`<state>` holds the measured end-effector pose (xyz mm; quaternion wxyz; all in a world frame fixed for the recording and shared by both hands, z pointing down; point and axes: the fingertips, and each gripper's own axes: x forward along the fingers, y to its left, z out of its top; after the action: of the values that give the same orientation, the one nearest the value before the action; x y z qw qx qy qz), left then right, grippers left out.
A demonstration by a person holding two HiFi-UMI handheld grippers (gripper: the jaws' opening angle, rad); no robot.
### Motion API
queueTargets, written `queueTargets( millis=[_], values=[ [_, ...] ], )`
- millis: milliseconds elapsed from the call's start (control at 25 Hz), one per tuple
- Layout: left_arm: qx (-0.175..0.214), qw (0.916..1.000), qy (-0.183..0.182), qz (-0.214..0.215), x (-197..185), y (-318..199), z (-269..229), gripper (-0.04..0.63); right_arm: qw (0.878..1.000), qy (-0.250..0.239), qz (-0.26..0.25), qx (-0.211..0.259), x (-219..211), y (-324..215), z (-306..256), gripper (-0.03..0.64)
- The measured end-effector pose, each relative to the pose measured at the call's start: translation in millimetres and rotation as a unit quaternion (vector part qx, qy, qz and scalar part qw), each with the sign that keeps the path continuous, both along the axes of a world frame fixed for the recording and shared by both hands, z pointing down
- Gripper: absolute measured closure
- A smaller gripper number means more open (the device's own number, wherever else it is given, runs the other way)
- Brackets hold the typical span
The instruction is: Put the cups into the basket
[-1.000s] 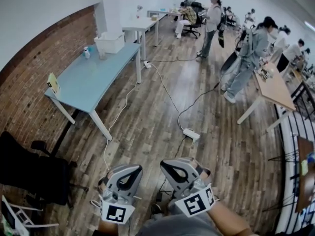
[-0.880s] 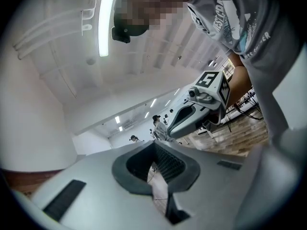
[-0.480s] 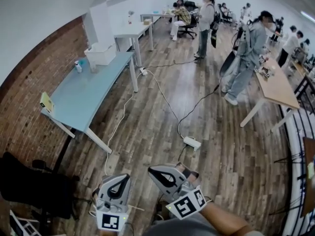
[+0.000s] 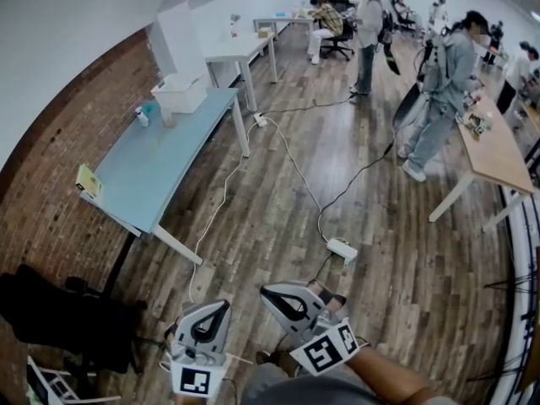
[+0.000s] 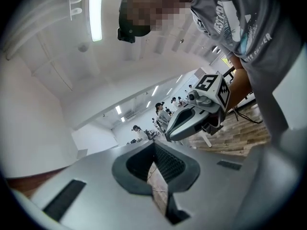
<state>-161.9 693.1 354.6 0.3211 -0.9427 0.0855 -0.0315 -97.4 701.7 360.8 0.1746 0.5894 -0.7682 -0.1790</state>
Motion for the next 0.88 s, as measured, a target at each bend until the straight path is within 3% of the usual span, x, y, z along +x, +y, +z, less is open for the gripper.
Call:
queueTargets(
  millis=[440, 600, 880],
  values=[
    [-0.016, 0.9998, 0.001, 0.012, 29, -59, 0, 0.595, 1.0, 0.002, 0.016, -0.004, 29, -56, 2, 0.603],
    [-0.011, 0.9995, 0.011, 0.029, 40, -98, -8, 0.595, 1.0, 0.008, 0.03, 0.002, 33, -91, -4, 0.603],
    [-0.021, 0.9989, -0.003, 0.043, 49, -170, -10, 0.595, 0.998, 0.021, 0.057, -0.023, 37, -162, 0, 0.603]
  ],
)
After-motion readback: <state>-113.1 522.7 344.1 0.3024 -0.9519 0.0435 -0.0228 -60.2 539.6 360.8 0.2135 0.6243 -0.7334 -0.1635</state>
